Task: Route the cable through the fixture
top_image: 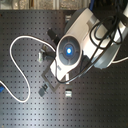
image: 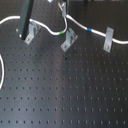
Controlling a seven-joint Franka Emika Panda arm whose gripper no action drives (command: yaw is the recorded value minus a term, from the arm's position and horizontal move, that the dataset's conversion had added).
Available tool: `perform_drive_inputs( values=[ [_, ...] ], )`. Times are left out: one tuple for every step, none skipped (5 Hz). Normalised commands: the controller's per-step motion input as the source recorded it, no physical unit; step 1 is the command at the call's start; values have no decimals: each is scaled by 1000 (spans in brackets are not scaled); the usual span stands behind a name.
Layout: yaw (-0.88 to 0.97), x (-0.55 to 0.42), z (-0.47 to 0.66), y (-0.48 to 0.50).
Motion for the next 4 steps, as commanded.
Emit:
perform_drive_inputs(
  values=[
    [926, 5, 0, 4],
    [1000, -1, 92, 0],
    [1000, -1, 169, 0],
    [1000, 0, 146, 0]
  ],
)
